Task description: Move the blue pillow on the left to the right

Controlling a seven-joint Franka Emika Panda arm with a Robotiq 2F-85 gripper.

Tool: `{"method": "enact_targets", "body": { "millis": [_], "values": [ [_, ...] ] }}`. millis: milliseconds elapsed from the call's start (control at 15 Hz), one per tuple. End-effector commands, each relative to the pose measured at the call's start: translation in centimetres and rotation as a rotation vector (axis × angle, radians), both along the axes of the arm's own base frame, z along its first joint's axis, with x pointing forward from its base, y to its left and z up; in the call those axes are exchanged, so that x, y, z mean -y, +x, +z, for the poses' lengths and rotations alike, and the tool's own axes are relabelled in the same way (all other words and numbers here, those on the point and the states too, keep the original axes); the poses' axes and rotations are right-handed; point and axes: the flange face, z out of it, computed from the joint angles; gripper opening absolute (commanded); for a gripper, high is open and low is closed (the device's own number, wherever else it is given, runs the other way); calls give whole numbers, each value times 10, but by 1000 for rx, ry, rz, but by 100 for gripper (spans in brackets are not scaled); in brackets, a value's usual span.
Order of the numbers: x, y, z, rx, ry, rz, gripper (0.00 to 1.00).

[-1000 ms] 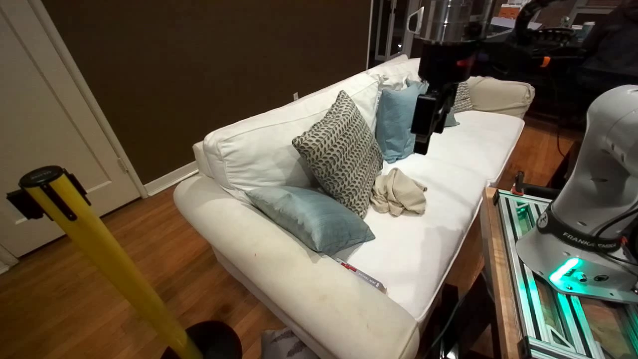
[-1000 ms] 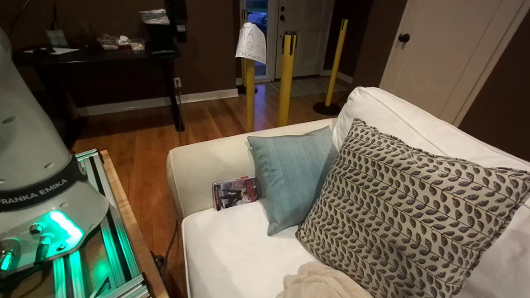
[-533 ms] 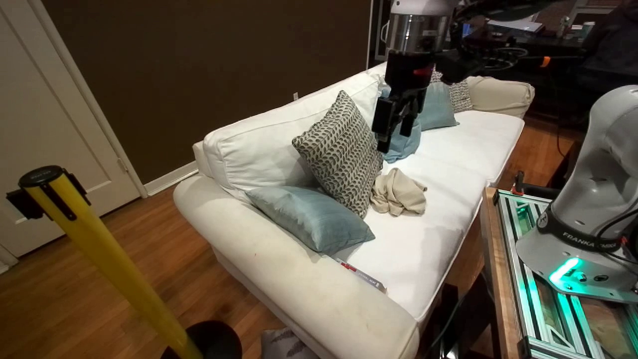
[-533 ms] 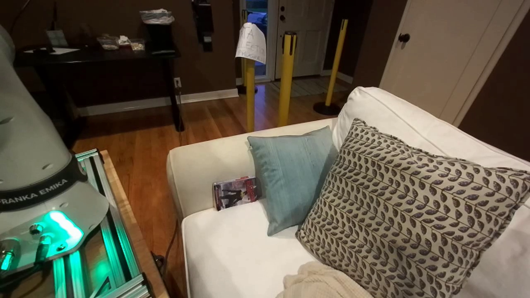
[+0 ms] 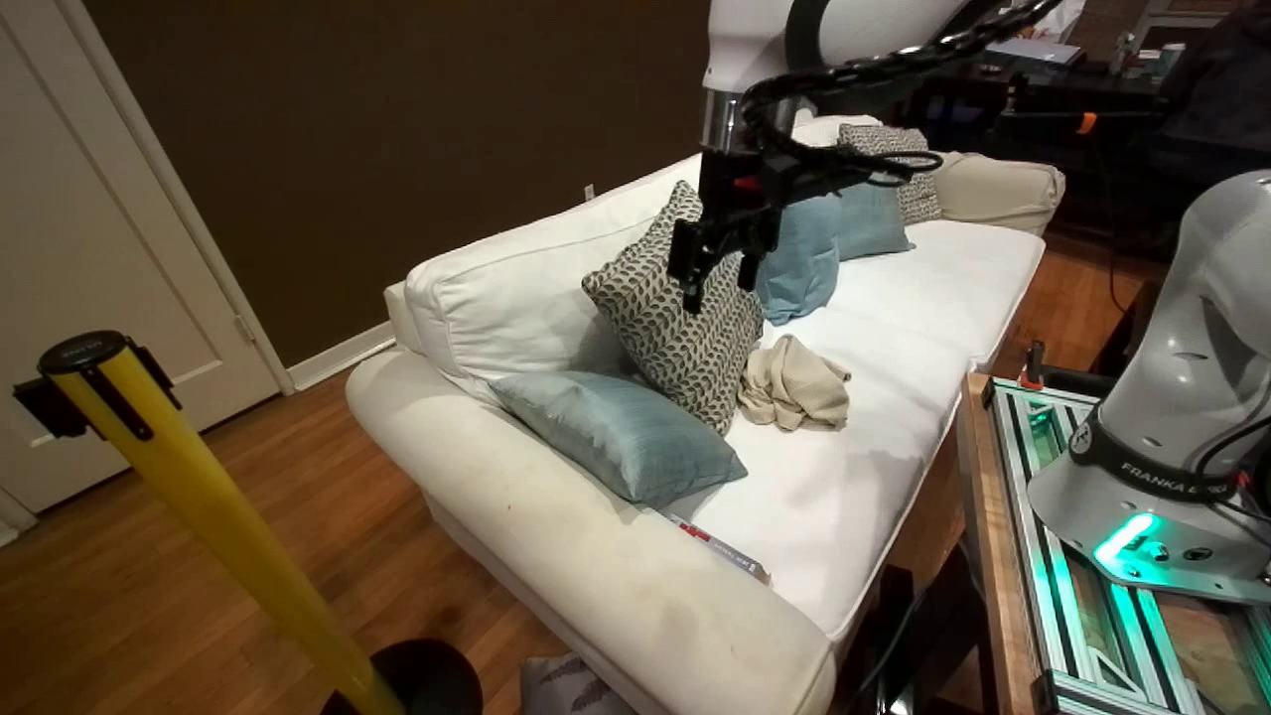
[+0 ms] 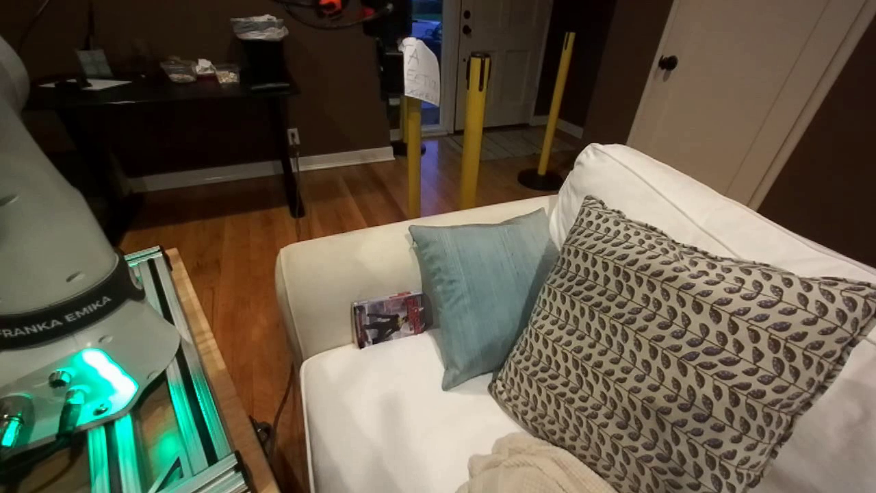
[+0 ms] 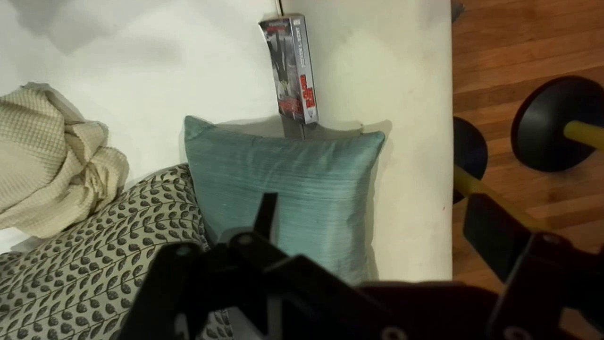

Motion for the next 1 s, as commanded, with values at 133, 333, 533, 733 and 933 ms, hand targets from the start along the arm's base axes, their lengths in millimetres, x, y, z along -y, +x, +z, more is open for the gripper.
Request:
{"method": "enact_targets", "body": {
  "millis": [133, 333, 533, 733, 933],
  "values": [
    [21, 50, -73, 40, -49, -135, 100],
    [31, 71, -115, 53, -77, -150, 100],
    [35, 91, -150, 88, -103, -127, 100],
    [28, 107, -183, 89, -119, -96, 100],
    [13, 116, -209, 28, -110, -96, 100]
  ]
}}
